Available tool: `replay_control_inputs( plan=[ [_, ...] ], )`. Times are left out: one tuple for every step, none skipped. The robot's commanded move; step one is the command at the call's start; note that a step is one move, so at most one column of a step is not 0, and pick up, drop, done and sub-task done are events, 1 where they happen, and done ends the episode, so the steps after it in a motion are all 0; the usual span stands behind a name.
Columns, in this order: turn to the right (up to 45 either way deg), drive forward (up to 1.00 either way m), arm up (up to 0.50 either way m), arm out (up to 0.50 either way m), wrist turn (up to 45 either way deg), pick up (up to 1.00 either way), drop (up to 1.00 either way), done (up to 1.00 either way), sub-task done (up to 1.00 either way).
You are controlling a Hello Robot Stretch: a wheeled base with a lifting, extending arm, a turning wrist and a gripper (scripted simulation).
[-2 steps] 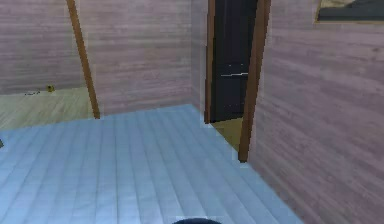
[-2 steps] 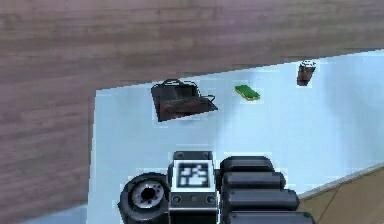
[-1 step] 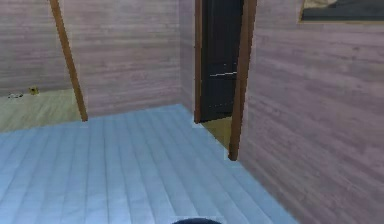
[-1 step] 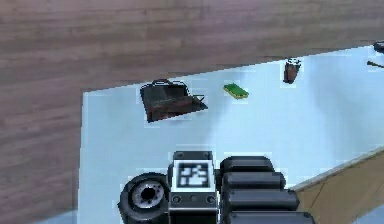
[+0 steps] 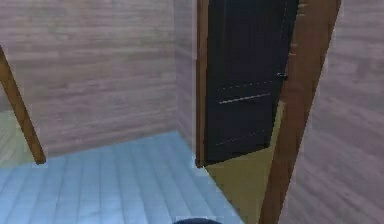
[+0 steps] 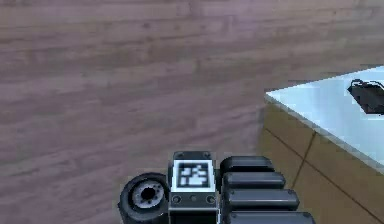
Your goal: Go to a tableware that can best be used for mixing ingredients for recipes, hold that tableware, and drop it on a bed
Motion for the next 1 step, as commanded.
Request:
replay_control_inputs(
  plan=[
    [0.0,0.85,0.0,0.0,0.0,0.0,0.0,0.0,0.0]
  ],
)
